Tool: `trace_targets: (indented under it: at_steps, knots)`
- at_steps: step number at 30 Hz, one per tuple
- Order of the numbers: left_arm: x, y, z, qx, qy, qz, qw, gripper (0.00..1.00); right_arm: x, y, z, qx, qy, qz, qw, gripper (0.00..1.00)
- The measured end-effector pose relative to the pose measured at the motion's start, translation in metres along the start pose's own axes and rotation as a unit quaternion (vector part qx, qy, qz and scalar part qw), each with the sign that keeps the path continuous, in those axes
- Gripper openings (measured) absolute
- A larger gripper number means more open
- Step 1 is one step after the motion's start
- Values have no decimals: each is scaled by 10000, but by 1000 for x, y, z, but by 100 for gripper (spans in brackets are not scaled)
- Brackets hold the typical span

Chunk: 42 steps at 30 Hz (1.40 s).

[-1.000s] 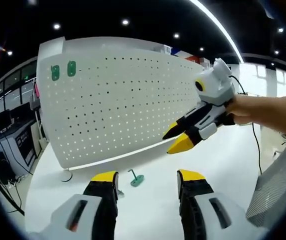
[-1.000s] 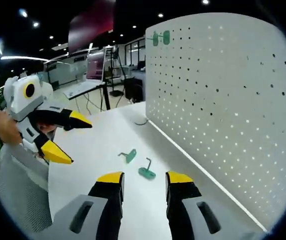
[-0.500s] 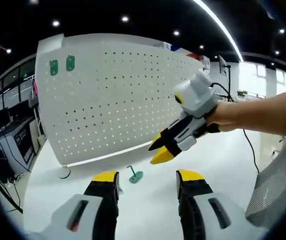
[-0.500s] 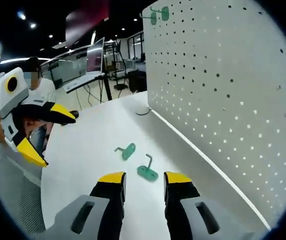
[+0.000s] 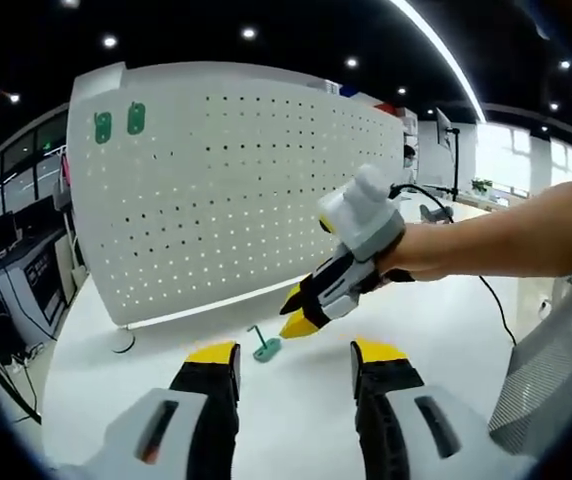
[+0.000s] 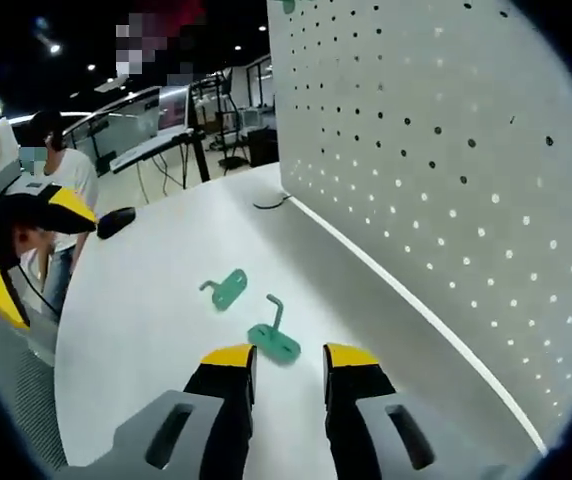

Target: Insert the hook assembly into the mounting plate slot until the hook locks in place.

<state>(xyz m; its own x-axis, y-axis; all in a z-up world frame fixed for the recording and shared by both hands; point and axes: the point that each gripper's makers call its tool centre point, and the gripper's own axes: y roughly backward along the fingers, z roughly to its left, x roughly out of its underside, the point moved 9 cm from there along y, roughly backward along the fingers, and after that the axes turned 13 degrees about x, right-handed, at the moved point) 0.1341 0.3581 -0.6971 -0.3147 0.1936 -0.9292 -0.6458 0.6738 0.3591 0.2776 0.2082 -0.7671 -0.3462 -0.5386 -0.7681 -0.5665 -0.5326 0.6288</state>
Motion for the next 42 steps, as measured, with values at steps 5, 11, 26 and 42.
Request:
trace_targets:
  at_steps: [5,11,26,42]
  knots:
    - [1,-1,0,34,43,8,10000,45,1,-11,-4,115,72,41,9999,25]
    - [3,-1,1,74,121,10,9999,44,3,-20,0,68,398,124,9991,25]
    - [4,-4,3,123,216,-1,9997,42,3,-25,0,-282,590,142,9978,25]
    - [5,-4,4,142,262,-2,9996,40,1,-28,8,-606,979,205,9931,23]
